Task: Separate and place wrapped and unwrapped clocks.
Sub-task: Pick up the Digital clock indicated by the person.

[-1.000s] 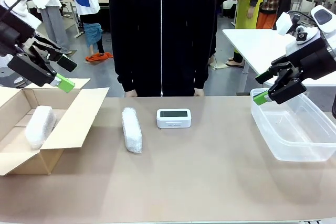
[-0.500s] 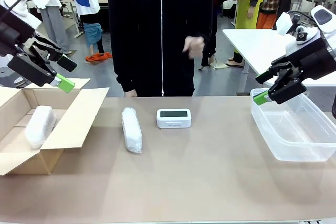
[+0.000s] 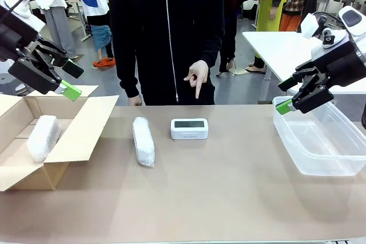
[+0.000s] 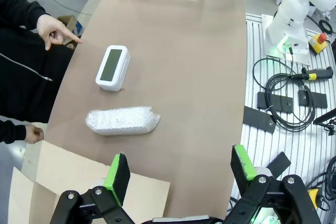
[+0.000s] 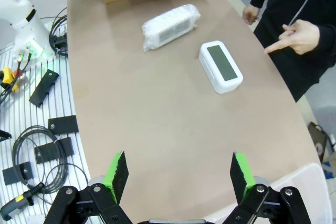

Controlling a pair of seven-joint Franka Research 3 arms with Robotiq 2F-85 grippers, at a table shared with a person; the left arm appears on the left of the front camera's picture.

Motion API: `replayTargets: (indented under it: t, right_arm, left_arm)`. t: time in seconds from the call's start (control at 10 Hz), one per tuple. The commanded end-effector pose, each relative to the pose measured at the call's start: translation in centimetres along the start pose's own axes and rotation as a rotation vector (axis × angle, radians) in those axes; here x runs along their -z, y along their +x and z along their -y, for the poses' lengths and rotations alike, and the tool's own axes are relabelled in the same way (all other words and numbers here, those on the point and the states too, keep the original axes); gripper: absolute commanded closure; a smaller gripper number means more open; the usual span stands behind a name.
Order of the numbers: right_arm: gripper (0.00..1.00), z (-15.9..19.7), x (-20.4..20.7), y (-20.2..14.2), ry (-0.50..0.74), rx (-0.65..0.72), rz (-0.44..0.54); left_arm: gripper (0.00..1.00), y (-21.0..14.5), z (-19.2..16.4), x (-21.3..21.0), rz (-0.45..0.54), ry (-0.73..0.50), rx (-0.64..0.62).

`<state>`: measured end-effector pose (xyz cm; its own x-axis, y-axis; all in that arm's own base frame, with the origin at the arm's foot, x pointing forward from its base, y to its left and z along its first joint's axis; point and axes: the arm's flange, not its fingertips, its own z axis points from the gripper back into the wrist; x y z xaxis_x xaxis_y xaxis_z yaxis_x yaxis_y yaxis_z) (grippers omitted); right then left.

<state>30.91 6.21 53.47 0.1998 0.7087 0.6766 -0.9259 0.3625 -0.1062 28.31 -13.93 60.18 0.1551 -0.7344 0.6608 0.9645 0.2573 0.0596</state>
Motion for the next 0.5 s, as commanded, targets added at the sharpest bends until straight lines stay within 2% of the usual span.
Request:
replayTargets:
  t: [0.0, 0.4]
  right_arm:
    - [0.00, 0.31, 0.27, 0.03, 0.024, -0.010, 0.030]
    - [0.00, 0.31, 0.27, 0.03, 0.024, -0.010, 0.030]
  left_arm:
    - [0.00, -0.05, -0.08, -0.06, 0.009, -0.008, -0.001]
    - [0.00, -0.05, -0.08, -0.06, 0.009, -0.008, -0.001]
